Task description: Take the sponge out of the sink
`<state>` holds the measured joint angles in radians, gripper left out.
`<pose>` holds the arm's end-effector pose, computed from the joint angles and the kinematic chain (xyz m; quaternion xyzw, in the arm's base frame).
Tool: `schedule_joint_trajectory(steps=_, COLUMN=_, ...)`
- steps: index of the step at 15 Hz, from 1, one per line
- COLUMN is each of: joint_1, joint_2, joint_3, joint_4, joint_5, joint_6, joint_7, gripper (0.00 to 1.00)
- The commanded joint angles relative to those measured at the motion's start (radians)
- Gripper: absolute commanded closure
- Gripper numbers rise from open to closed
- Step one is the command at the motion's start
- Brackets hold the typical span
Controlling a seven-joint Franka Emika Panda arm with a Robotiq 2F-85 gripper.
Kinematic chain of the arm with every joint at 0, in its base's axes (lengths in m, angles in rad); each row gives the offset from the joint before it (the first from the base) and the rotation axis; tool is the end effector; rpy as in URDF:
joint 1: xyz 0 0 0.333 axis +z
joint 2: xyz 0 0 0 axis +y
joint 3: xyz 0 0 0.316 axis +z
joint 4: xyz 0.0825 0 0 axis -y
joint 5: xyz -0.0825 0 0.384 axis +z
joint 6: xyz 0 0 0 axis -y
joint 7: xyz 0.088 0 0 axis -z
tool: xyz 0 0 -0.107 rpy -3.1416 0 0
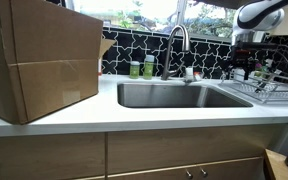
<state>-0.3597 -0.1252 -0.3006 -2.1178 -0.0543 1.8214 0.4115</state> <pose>0.3868 -0.3102 0.4516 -0.8624 0.4985 0.0883 0.0037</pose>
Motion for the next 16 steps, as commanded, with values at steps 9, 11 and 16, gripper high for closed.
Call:
schedule_joint_trajectory(steps=9, joint_1=0.013, joint_2=0.247, joint_3=-0.017, joint_4=-0.039, joint_5=0.22, joint_6=0.265, joint_7=0.318, gripper=0.0)
schedule_joint_trajectory(steps=11, joint_1=0.018, joint_2=0.312, joint_3=-0.019, joint_4=-0.037, joint_5=0.258, joint_6=0.329, joint_7=0.361, gripper=0.0)
schedule_joint_trajectory(steps=16, joint_1=0.013, joint_2=0.488, joint_3=-0.004, joint_4=0.03, joint_5=0.383, joint_6=0.445, joint_7=0.381, gripper=0.0)
